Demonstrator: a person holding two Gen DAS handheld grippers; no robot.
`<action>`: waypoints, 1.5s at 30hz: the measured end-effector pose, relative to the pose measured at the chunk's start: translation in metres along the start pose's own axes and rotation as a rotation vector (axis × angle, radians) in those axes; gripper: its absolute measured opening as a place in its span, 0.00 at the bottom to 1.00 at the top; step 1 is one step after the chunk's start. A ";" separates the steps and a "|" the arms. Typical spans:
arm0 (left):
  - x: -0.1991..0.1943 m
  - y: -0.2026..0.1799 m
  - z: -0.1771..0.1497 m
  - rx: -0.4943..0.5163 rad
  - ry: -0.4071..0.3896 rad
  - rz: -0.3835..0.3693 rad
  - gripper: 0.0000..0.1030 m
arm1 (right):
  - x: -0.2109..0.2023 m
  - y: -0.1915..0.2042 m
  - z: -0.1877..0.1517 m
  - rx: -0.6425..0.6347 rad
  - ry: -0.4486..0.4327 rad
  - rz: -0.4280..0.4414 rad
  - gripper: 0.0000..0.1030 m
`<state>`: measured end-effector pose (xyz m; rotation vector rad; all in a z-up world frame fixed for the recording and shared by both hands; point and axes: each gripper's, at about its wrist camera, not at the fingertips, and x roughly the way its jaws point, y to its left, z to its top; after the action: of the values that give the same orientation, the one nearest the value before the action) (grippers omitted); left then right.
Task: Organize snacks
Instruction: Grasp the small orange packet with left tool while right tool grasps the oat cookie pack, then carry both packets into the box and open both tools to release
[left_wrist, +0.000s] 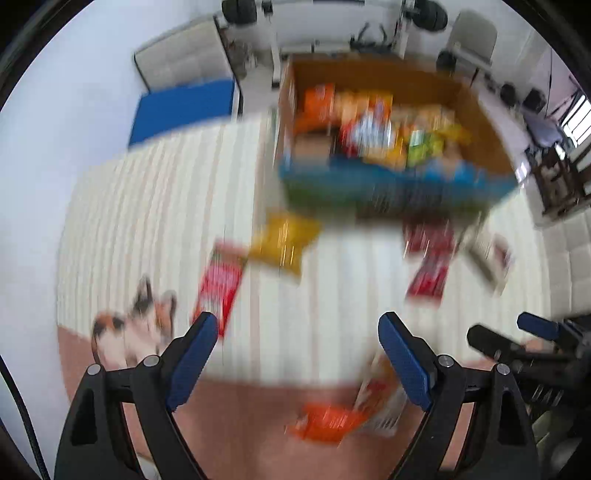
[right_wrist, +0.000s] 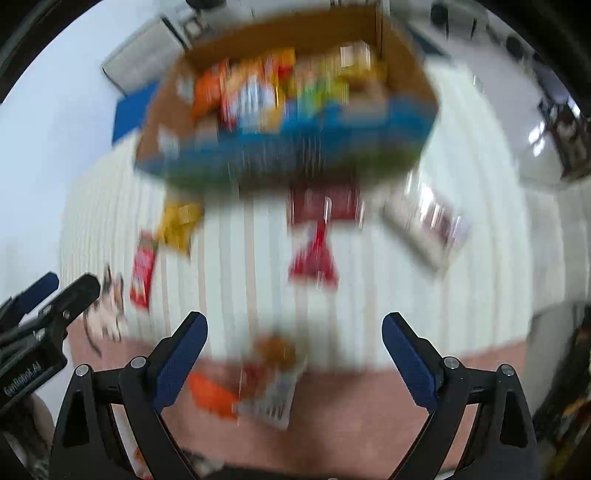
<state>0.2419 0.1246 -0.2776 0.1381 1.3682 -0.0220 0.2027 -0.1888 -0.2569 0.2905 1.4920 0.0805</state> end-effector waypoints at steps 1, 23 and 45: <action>0.011 0.005 -0.017 0.004 0.040 -0.003 0.86 | 0.012 -0.002 -0.011 0.017 0.037 0.016 0.95; 0.131 0.002 -0.126 0.004 0.233 -0.134 0.46 | 0.112 -0.005 -0.091 0.149 0.199 -0.016 0.85; 0.161 0.009 -0.137 -0.081 0.304 -0.127 0.46 | 0.160 0.016 -0.117 0.012 0.265 -0.124 0.68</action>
<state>0.1423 0.1594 -0.4607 -0.0157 1.6777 -0.0535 0.1027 -0.1197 -0.4139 0.2020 1.7710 0.0108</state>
